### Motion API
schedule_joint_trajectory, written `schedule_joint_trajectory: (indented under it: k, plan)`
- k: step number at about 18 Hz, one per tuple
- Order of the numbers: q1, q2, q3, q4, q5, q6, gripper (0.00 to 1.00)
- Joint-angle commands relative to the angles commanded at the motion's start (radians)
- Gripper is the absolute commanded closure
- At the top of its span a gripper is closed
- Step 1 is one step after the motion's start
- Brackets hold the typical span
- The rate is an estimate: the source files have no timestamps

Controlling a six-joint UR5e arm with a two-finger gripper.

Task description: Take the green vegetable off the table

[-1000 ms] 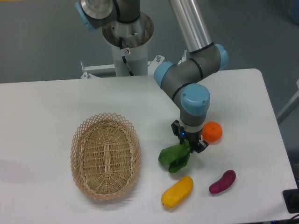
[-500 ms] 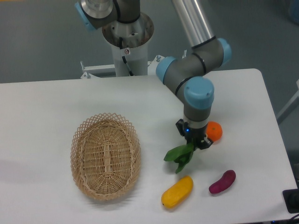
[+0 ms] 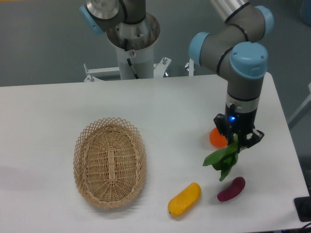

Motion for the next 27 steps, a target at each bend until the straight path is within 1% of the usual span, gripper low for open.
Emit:
schedule_joint_trajectory:
  k: [3,5,6,27]
  plan:
    - [0.035,0.014,0.005,-0.02,-0.005,0.063,0.75]
    - [0.043,0.023,0.008,-0.045,-0.018,0.078,0.75]
    - [0.046,0.025,0.008,-0.046,-0.018,0.082,0.75]
    - [0.046,0.031,0.003,-0.039,-0.02,0.08,0.74]
